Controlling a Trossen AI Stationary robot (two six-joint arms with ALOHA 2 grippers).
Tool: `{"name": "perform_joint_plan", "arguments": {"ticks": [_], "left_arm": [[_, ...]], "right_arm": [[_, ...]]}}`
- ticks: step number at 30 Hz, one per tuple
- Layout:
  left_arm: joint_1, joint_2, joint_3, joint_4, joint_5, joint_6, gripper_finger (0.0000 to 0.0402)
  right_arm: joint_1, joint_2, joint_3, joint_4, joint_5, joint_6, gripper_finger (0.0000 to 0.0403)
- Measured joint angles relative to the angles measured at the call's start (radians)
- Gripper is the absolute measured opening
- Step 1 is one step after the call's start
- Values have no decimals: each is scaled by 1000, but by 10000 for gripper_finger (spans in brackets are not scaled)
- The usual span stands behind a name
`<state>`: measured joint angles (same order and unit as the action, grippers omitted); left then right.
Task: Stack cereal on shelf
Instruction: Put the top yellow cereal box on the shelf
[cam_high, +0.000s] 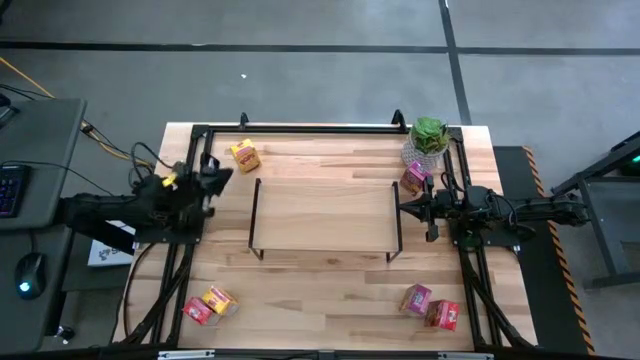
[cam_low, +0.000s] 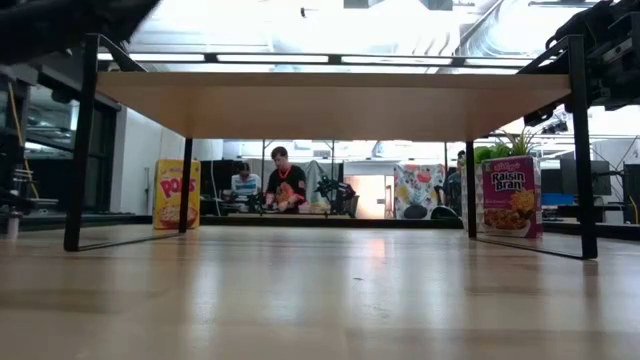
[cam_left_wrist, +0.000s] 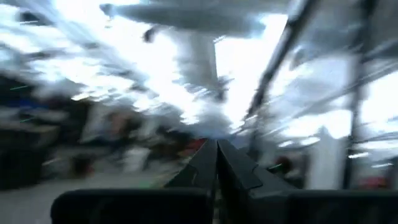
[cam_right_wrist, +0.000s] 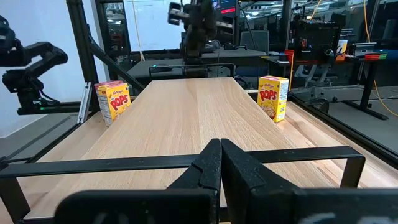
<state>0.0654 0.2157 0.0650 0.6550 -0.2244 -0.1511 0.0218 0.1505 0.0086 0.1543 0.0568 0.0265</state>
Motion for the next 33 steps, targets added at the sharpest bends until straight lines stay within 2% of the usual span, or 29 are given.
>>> {"name": "perform_joint_plan", "arguments": {"ticks": [6,10,12,16,20,23,26,33], "left_arm": [[2,259,205,-210,-260,42,57],[43,436,468,-633,-436,2,109],[90,527,611,-886,-467,-66,134],[223,698,853,-1326,-401,-188,176],[382,825,979,-1568,-228,-231,205],[486,880,990,-1611,-84,-219,218],[562,919,990,-1607,6,-172,224],[667,1020,990,-1605,44,25,225]], "right_arm": [[0,0,0,0,0,0,0],[0,0,0,0,0,0,0],[0,0,0,0,0,0,0],[0,0,0,0,0,0,0],[0,0,0,0,0,0,0],[0,0,0,0,0,0,0],[0,0,0,0,0,0,0],[0,0,0,0,0,0,0]]}}
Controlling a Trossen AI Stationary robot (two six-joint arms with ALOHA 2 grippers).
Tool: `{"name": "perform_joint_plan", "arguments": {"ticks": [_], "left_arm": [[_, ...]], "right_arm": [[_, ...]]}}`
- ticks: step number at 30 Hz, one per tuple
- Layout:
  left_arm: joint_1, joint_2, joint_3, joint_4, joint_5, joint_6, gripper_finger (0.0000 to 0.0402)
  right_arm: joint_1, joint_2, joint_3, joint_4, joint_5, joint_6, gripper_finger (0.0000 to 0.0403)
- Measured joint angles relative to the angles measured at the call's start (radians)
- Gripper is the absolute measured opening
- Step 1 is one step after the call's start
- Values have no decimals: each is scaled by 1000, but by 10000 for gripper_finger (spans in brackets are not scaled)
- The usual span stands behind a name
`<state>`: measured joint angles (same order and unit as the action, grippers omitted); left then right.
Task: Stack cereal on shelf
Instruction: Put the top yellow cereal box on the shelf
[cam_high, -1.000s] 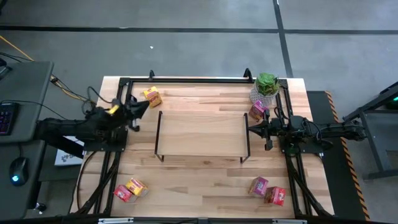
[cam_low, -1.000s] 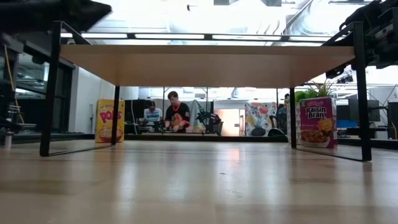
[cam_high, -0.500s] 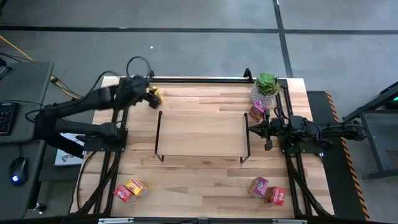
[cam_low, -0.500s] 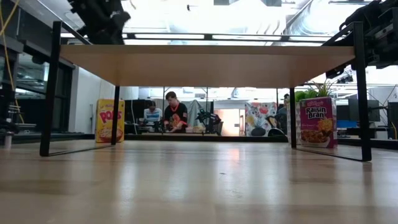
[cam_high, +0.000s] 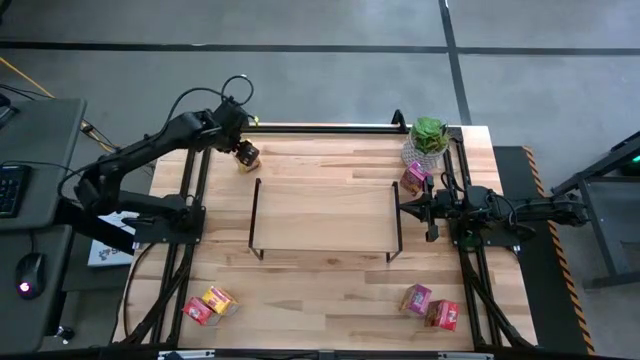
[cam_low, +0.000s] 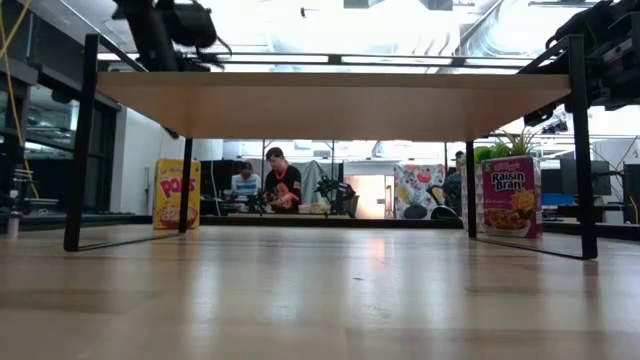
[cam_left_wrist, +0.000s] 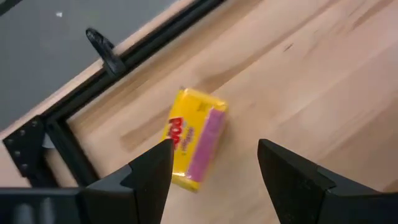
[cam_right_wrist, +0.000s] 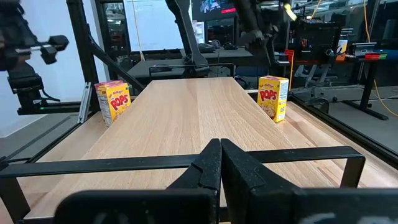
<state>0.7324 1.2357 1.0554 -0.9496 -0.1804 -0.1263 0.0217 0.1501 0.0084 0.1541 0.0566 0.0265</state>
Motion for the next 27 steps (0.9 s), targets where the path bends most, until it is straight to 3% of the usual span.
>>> {"name": "perform_joint_plan", "arguments": {"ticks": [11,16,27], "left_arm": [[47,138,0,4,25,112,225],[47,144,0,0,-27,120,225],[46,119,8,0,41,166,225]], "right_arm": [[0,0,0,0,0,0,0],[0,0,0,0,0,0,0],[0,0,0,0,0,0,0]]}}
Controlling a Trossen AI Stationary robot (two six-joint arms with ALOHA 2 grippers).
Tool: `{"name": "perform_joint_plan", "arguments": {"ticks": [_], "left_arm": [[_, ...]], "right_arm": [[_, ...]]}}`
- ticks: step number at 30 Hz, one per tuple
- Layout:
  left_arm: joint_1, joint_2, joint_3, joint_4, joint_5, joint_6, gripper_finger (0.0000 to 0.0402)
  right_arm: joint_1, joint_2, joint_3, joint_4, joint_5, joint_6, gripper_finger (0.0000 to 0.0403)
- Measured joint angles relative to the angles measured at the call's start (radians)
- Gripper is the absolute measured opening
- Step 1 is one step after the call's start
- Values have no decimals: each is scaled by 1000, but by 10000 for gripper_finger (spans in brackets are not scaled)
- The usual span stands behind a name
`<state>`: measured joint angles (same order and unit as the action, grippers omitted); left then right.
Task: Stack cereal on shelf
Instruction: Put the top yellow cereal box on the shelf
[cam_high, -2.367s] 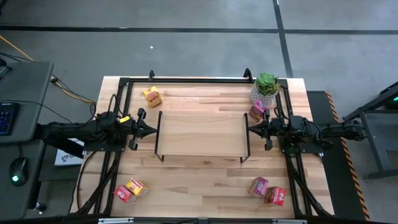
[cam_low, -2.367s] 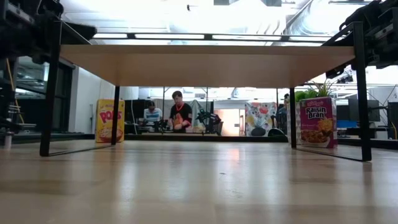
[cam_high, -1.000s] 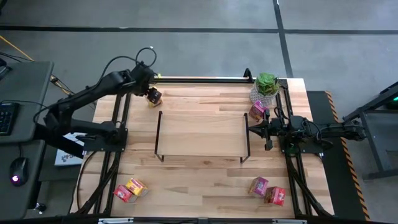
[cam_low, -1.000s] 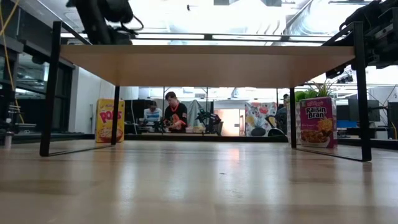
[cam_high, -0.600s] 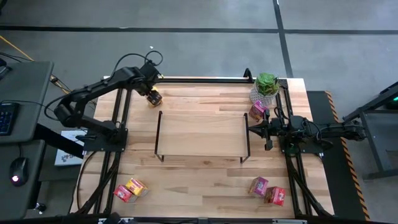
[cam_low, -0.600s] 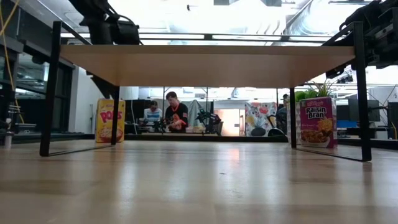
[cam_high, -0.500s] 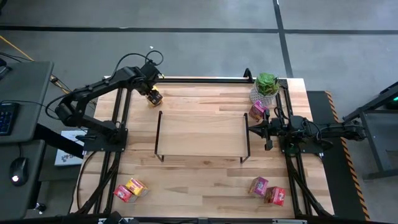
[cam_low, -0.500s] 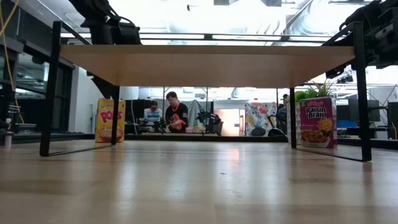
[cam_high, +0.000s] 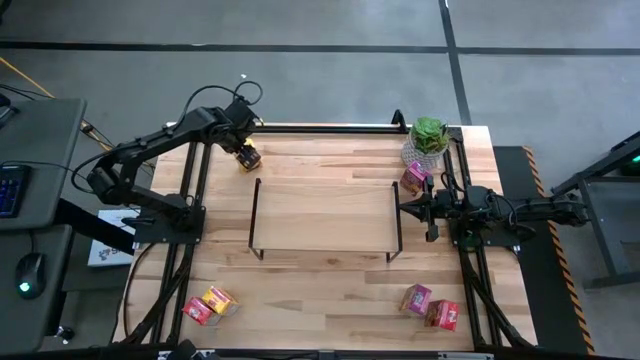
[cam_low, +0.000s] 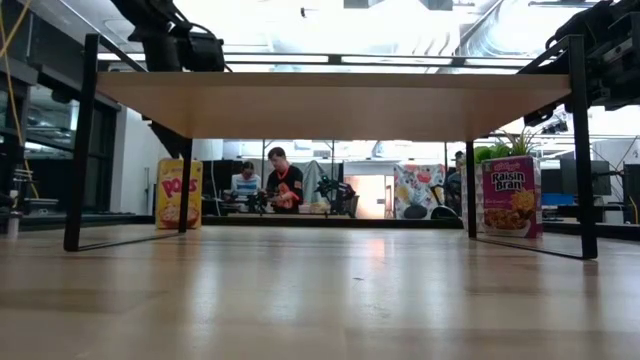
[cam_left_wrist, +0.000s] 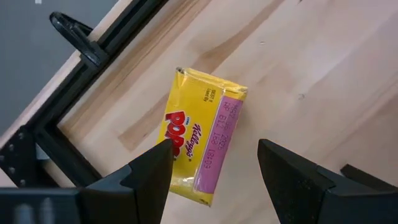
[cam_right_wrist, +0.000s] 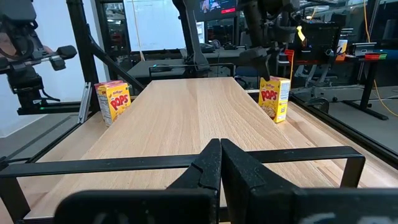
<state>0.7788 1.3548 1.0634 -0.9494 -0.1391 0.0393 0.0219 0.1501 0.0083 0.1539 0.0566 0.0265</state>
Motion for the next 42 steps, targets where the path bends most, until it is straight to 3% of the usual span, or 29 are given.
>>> {"name": "perform_joint_plan", "arguments": {"ticks": [15,23,42], "left_arm": [[46,0,58,-30,16,77,225],[126,19,58,-32,160,123,225],[158,109,61,-22,166,199,225]], "right_arm": [[0,0,0,0,0,0,0],[0,0,0,0,0,0,0],[0,0,0,0,0,0,0]]}}
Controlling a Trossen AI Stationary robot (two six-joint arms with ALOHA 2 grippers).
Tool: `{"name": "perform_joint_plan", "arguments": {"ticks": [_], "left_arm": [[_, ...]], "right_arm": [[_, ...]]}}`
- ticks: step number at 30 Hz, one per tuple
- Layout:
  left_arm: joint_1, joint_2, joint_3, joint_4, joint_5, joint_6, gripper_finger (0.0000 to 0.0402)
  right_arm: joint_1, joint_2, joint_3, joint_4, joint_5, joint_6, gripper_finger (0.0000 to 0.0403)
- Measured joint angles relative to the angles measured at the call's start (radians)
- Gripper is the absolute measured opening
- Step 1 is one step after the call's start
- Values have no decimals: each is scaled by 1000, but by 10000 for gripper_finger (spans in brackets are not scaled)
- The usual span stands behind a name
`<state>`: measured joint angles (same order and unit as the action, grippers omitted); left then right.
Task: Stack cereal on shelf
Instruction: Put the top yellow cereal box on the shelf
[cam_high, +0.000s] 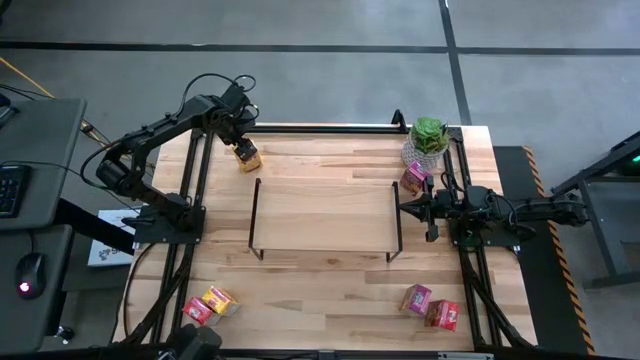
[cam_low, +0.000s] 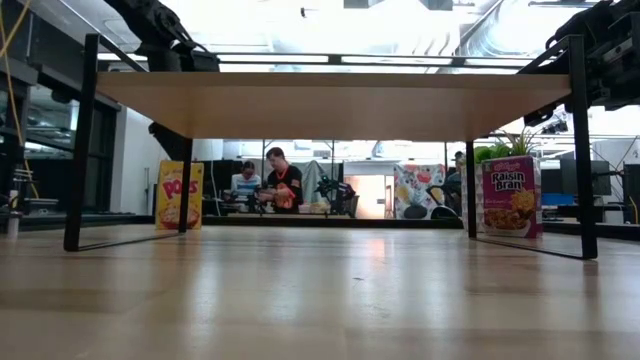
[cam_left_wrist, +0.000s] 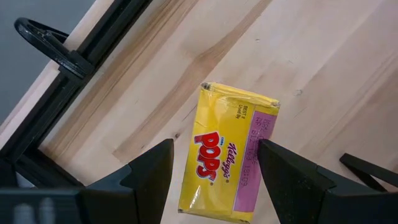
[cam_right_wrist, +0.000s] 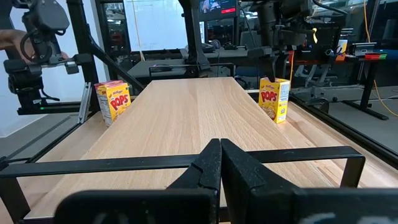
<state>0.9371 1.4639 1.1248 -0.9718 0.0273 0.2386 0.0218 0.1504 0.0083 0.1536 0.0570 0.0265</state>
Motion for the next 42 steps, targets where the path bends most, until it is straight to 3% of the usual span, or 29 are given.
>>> {"name": "perform_joint_plan", "arguments": {"ticks": [34,42], "left_arm": [[-1,-95,23,1,-13,-36,226],[-2,-95,24,1,-13,17,294]], "right_arm": [[0,0,0,0,0,0,0],[0,0,0,0,0,0,0]]}}
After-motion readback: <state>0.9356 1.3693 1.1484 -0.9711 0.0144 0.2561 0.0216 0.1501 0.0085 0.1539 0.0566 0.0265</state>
